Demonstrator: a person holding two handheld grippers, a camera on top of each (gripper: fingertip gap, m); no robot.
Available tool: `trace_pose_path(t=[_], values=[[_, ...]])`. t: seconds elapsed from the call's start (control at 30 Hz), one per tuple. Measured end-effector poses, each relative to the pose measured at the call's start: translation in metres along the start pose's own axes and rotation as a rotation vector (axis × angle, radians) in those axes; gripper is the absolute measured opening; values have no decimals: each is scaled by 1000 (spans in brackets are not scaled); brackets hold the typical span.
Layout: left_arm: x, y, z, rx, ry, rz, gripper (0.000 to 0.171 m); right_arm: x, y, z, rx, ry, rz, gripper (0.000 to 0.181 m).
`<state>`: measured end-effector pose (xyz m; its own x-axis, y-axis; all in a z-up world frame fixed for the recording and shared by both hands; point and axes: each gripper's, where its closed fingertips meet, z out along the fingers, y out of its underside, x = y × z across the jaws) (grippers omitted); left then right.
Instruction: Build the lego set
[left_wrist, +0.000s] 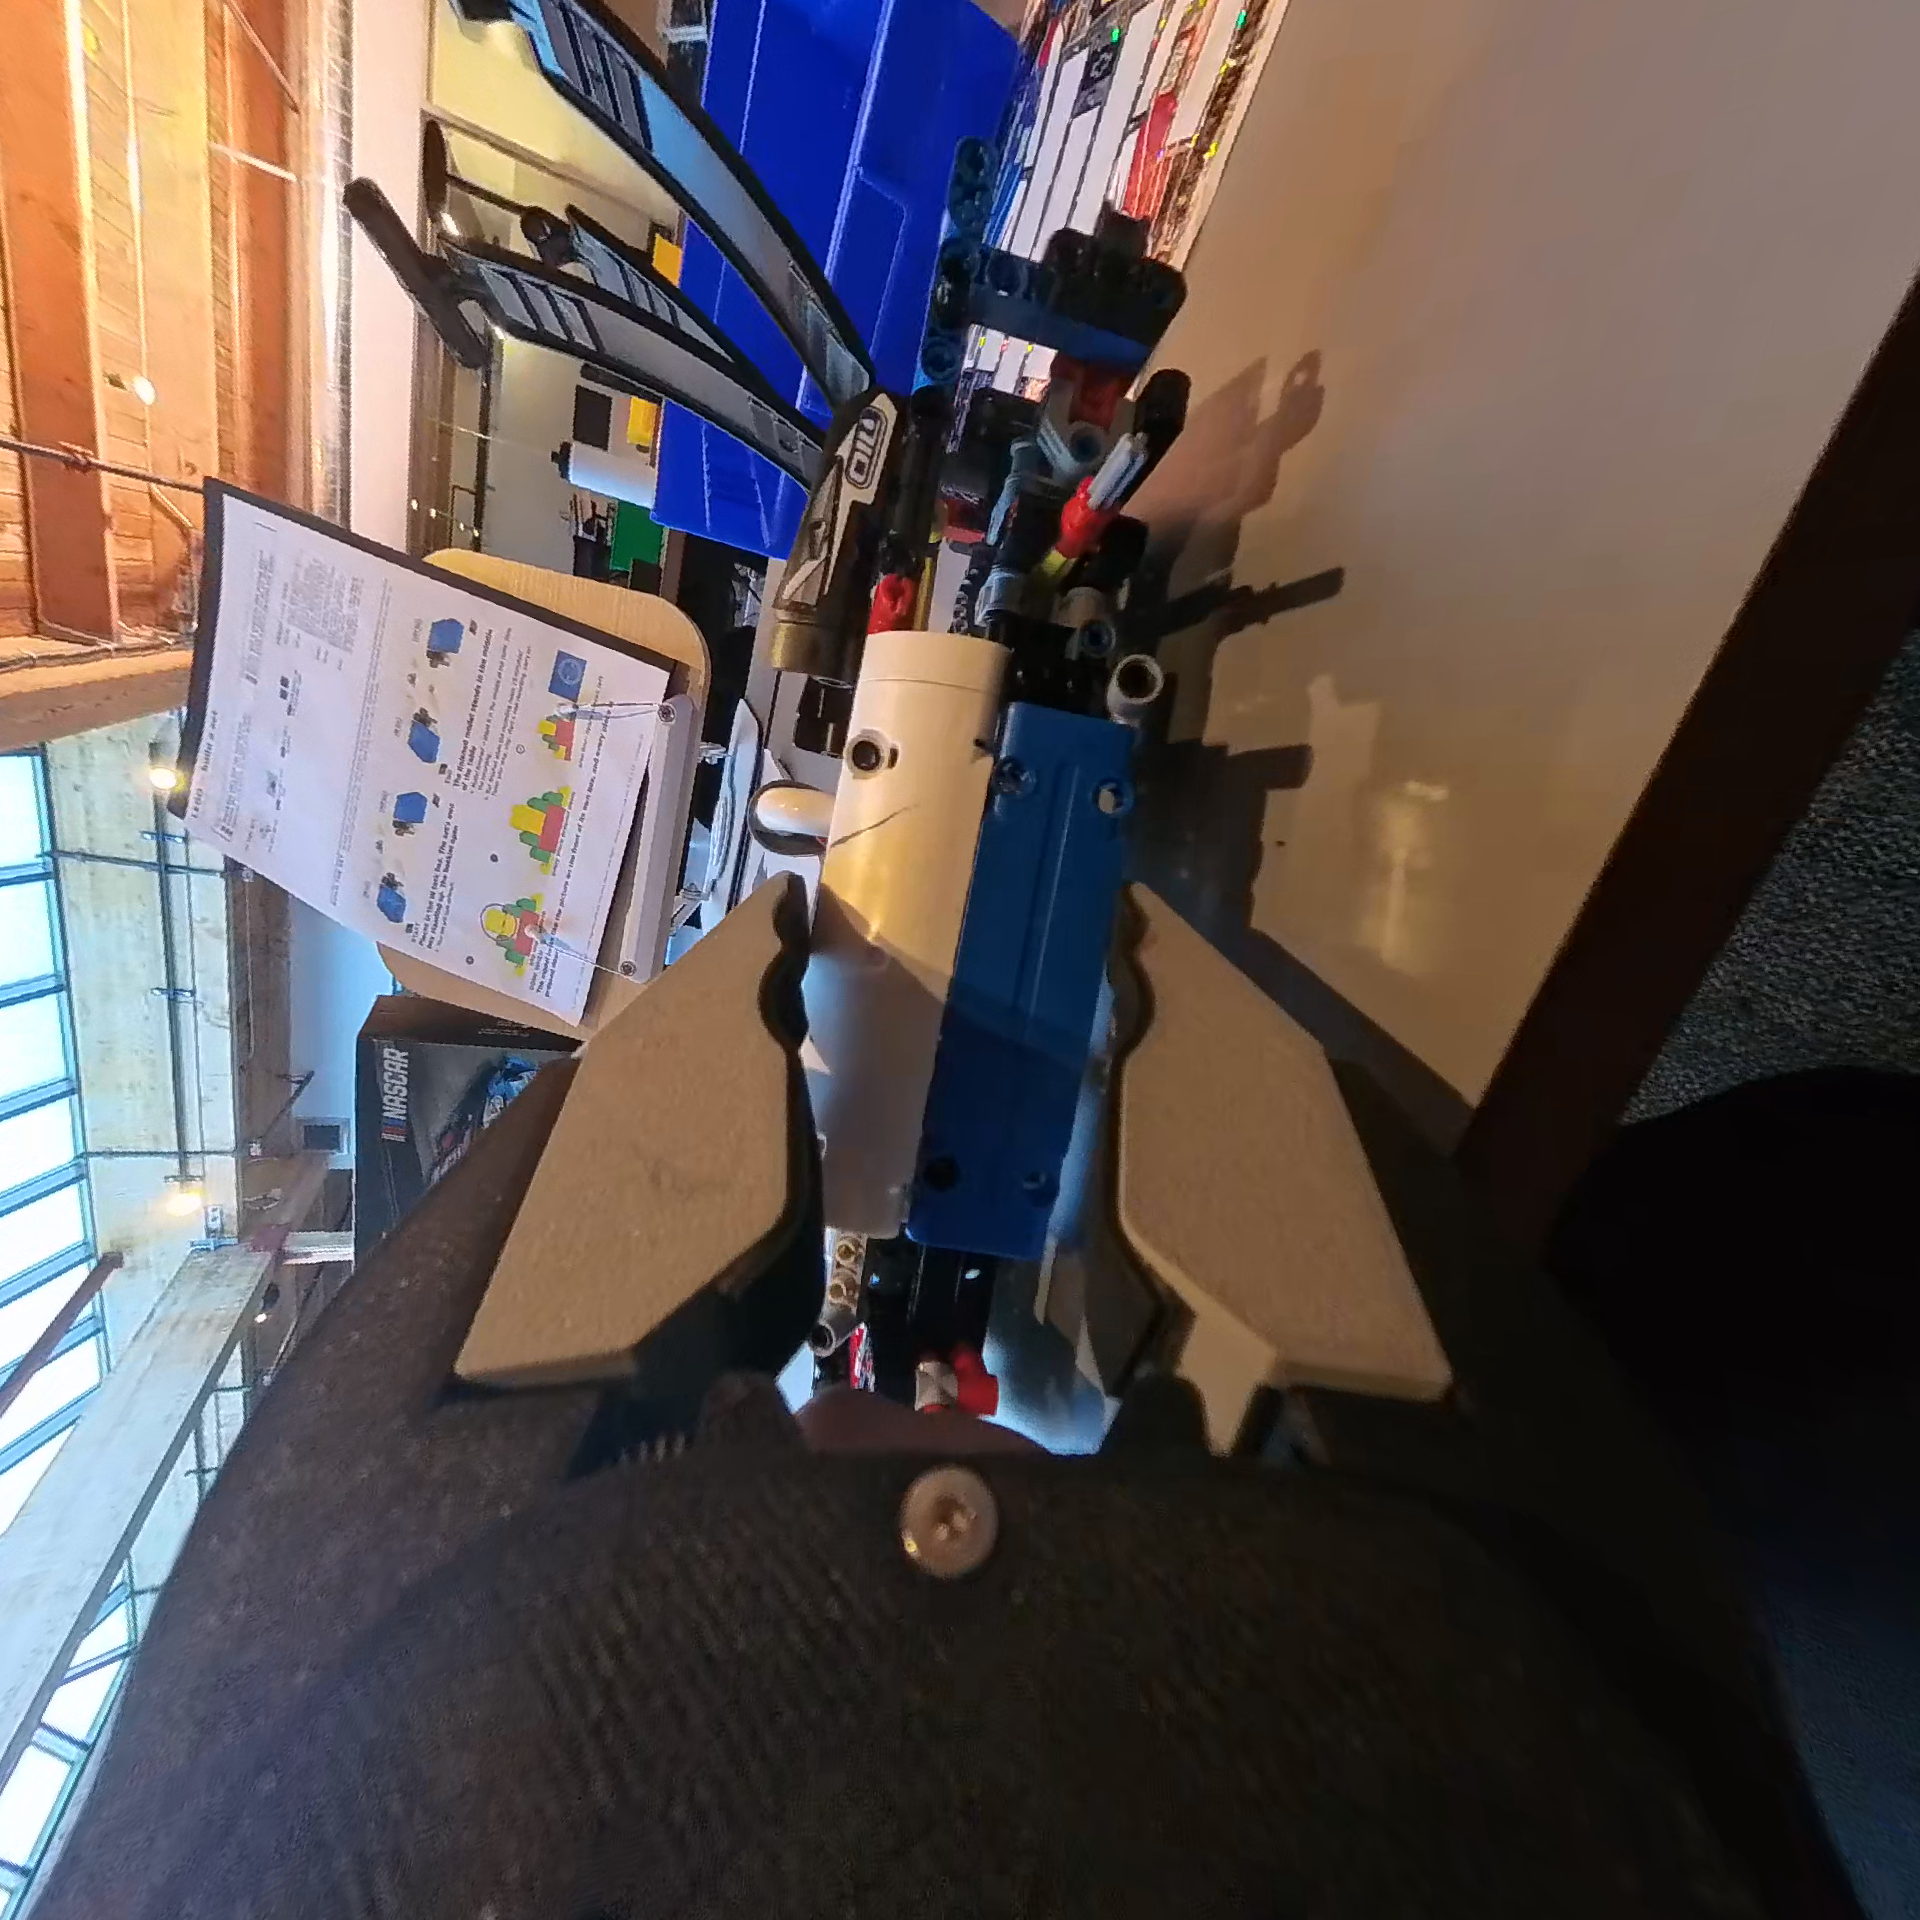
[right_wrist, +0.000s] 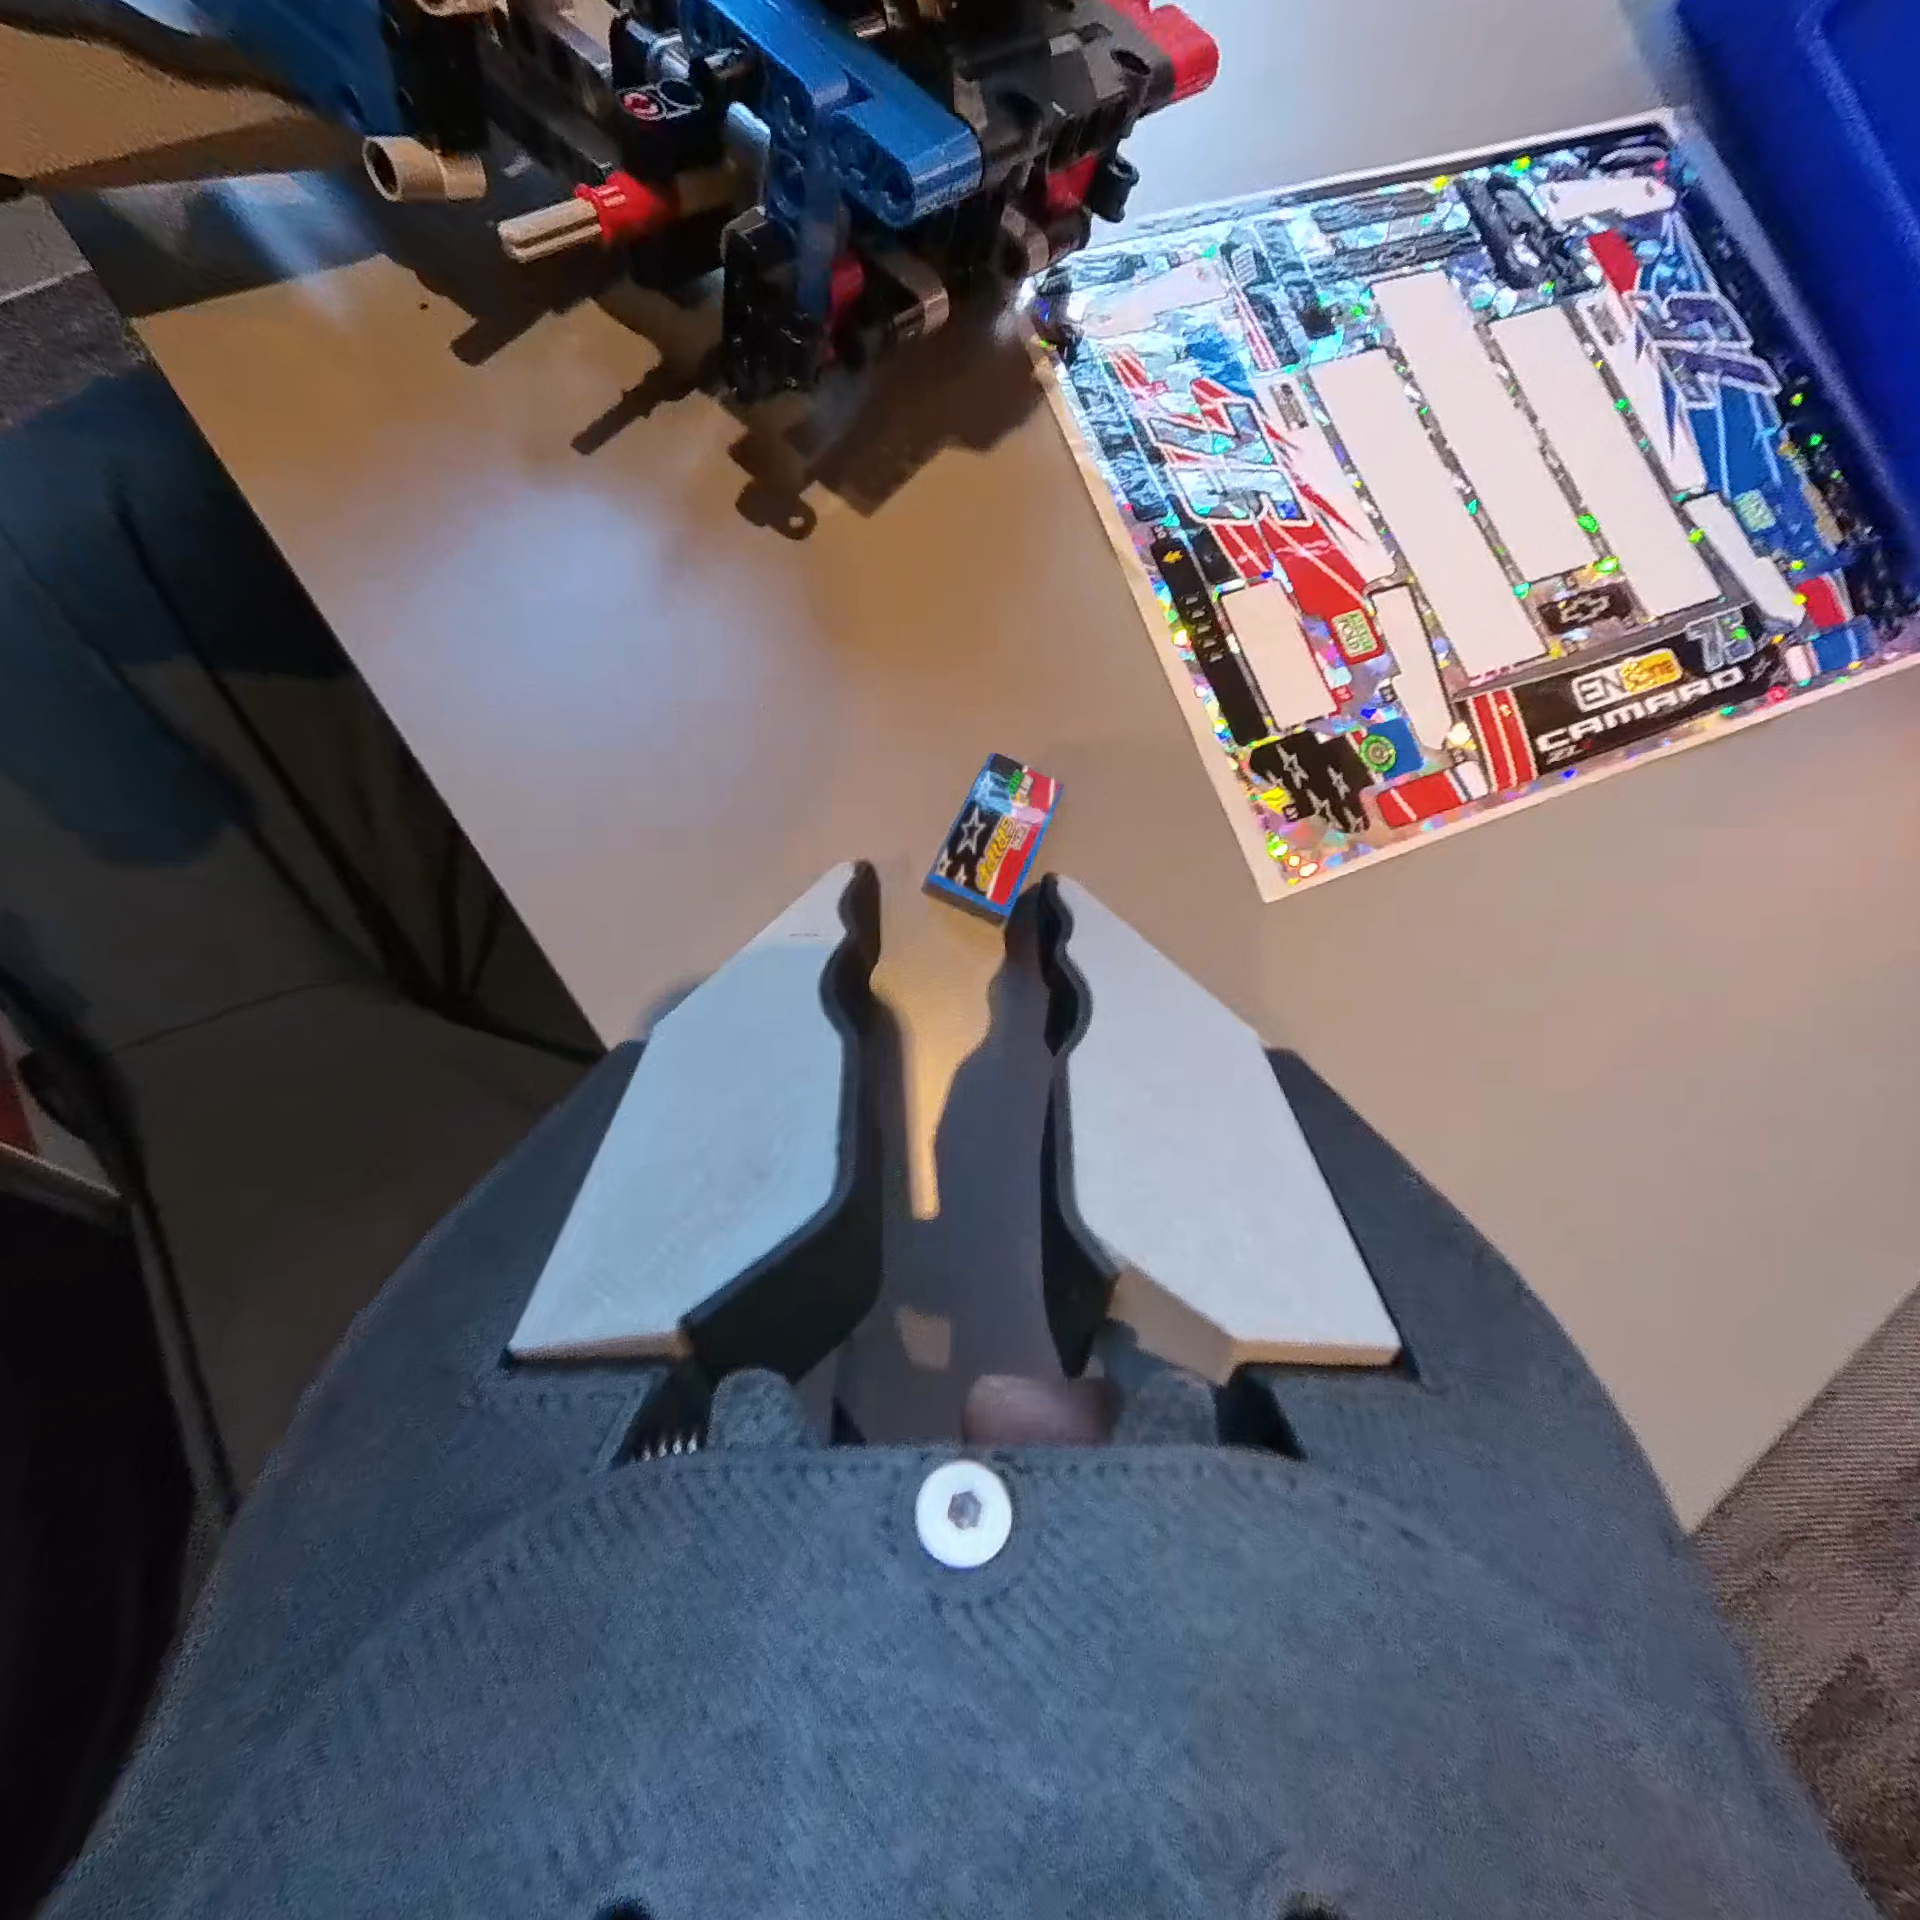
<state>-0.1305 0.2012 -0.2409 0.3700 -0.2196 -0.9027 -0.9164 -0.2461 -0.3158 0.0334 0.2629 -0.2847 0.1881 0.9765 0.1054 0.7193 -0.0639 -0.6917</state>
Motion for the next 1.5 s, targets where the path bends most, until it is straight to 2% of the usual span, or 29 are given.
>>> trace_pose_path(t=[0.13, 0.3, 1.0, 1.5], values=[[0, 0, 0, 2, -1, -4, 56, -12, 1, -3, -12, -49, 2, 33], [0, 0, 0, 1, -3, -9, 56, -5, 4, -4, -10, -12, 0, 33], [0, 2, 0, 9, -2, -24, 56, -1, -2, 3, 92, -32, 30, 33], [-1, 2, 4, 10, 5, -38, 56, 2, -3, 4, 91, -44, 47, 34]])
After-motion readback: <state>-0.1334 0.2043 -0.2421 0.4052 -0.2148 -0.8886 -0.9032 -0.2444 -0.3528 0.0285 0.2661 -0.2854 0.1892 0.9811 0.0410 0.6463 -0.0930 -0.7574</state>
